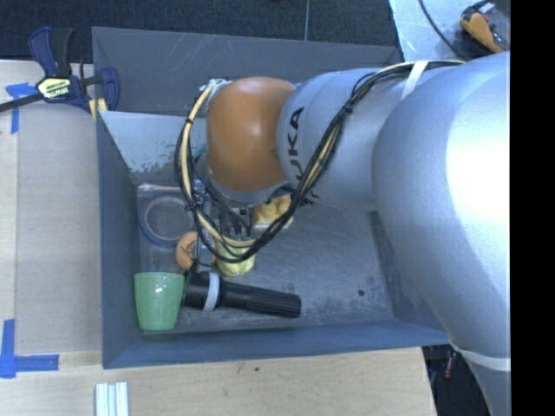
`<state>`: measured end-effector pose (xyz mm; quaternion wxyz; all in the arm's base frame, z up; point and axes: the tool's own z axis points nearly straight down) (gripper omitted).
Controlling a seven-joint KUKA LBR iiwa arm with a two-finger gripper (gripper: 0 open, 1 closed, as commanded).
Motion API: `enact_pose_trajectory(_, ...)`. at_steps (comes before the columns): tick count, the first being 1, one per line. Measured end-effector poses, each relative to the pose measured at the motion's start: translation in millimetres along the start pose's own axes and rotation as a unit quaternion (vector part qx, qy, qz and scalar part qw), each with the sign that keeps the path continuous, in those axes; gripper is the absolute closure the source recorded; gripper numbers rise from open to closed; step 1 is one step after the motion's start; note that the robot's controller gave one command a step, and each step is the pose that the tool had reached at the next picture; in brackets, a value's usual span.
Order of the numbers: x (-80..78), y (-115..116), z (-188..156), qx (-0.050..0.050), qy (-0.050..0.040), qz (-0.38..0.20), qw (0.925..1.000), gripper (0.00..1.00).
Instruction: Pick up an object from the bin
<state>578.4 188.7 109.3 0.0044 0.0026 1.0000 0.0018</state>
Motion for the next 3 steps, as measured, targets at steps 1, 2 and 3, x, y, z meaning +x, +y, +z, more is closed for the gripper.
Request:
enact_pose_trajectory(1,15.6,23,7,-0.002,0.0005,-0.169,0.9856,0.0)
enact_pose_trajectory(2,35.0,-6,35,-0.003,-0.01,-0.025,0.9996,0.0)
enact_pose_trajectory(3,25.5,-29,37,-0.005,-0.0069,-0.075,0.9971,1.0)
